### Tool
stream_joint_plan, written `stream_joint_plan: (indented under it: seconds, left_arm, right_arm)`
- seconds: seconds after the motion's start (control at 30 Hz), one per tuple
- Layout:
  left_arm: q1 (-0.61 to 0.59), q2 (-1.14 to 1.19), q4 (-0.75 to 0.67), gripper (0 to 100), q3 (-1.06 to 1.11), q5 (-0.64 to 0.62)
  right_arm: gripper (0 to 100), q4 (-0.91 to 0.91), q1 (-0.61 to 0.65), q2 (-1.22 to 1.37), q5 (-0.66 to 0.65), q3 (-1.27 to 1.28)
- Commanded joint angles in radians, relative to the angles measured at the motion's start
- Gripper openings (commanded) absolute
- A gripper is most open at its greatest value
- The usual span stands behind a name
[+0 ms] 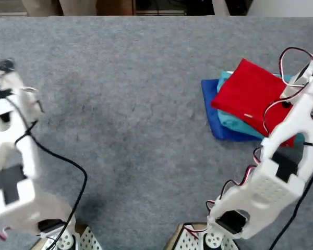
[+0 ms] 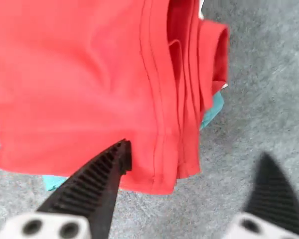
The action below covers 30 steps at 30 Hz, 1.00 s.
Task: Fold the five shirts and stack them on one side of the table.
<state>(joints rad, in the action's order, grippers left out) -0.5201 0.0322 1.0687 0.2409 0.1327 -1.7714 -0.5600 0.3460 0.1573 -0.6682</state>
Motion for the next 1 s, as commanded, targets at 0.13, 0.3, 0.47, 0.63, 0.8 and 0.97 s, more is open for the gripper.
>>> stream_joint_plan:
  seconds: [0.13, 0.3, 0.47, 0.63, 0.8, 0.97]
  left_arm:
    - [-0.301, -0.260, 0.161, 2, -0.147, 0.161]
    - [-0.462, -0.186, 0.058, 15, -0.138, 0.164]
    - [-0.503, -0.004, 0.017, 20, -0.195, 0.163]
    - [-0.514, 0.239, -0.089, 20, -0.241, 0.097]
    - [-0.491, 0.432, -0.106, 20, -0.321, 0.035]
    - [-0.488, 0.473, 0.006, 3, -0.402, 0.038]
  right_arm:
    - [29.5, -0.014, 0.093, -0.229, 0.020, 0.005]
    - [0.6, -0.014, 0.236, -0.251, 0.038, 0.005]
    - [10.8, 0.008, 0.384, -0.248, 0.092, 0.007]
    - [25.0, 0.032, 0.510, -0.177, 0.089, 0.005]
    - [28.8, 0.026, 0.581, -0.090, 0.094, 0.004]
    - [26.3, -0.008, 0.607, -0.024, 0.087, -0.004]
